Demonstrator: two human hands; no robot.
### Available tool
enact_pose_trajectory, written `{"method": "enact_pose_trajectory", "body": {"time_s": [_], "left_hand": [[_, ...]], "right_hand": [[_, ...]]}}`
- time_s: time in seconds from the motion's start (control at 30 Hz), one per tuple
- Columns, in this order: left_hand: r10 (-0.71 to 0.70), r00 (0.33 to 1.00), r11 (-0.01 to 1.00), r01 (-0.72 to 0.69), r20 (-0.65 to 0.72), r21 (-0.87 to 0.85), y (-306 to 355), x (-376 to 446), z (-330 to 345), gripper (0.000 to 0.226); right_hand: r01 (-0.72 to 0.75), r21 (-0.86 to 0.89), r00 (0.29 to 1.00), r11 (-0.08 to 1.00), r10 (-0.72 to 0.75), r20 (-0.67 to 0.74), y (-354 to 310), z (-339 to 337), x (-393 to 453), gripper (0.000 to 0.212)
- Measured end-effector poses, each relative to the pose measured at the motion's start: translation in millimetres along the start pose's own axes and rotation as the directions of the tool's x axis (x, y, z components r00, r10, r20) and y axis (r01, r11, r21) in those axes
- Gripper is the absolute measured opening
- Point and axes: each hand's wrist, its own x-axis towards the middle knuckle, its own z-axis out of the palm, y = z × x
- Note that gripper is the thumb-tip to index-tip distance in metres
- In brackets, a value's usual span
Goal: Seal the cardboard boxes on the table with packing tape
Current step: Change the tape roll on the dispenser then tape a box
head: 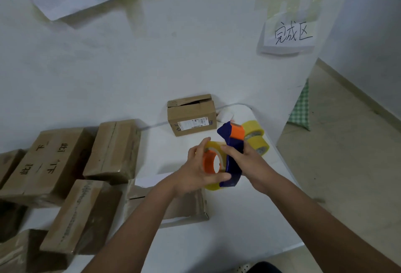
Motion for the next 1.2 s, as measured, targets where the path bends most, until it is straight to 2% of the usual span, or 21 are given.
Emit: {"method": "enact_pose_trajectory", "body": {"time_s": [0.13,0.3,0.43,0.5,0.57,0.63,0.67,0.77,0.87,1.03,1.13,1.2], "left_hand": [[0.018,0.988,0.968,-0.056,0.154,0.245,-2,6,-8,0.129],[0.093,0.969,0.870,-0.191,0.229,0.455,-2,21,-17,0.133],[0.157,0.969,0.872,-0.228,0.193,0.433,-8,40,-30,0.128],[0.125,0.978,0.910,-0.179,0.164,0.374,-15,50,-44,0.128],[0.111,0.989,0.961,-0.133,0.102,0.242,-22,59,-64,0.130],[0.058,0.998,0.989,-0.061,0.025,0.136,-28,67,-81,0.129],[0.027,1.000,0.984,-0.028,0.005,0.178,-32,73,-87,0.128],[-0.047,0.999,0.911,0.036,0.015,0.411,-44,97,-93,0.136],[-0.130,0.991,0.821,0.089,0.033,0.564,-58,126,-80,0.139],[-0.223,0.972,0.701,0.108,0.072,0.705,-74,165,-49,0.132],[-0.278,0.956,0.638,0.114,0.090,0.761,-82,189,-40,0.129],[-0.250,0.960,0.592,0.048,0.127,0.805,-92,200,-37,0.121]], "right_hand": [[-0.062,0.027,0.992,0.998,0.058,0.114,-5,-9,3,0.022],[-0.167,0.007,0.976,0.986,0.165,0.143,-13,-17,19,0.028],[-0.181,-0.057,0.975,0.982,0.187,0.118,-16,-20,34,0.031],[-0.199,-0.120,0.979,0.973,0.204,0.028,-13,-24,40,0.030],[-0.209,-0.137,0.977,0.968,0.202,-0.061,-7,-31,46,0.030],[-0.210,-0.101,0.976,0.972,0.203,-0.078,-2,-35,47,0.030],[-0.213,-0.076,0.976,0.974,0.208,-0.069,0,-35,48,0.029],[-0.205,-0.061,0.978,0.977,0.201,-0.063,3,-31,54,0.033],[-0.206,-0.080,0.973,0.975,0.196,-0.121,5,-35,63,0.036],[-0.178,-0.027,0.972,0.984,0.171,-0.159,3,-54,72,0.028],[-0.128,0.113,0.972,0.985,0.148,-0.181,3,-64,79,0.023],[-0.078,0.196,0.963,0.977,0.125,-0.239,6,-70,84,0.028]]}}
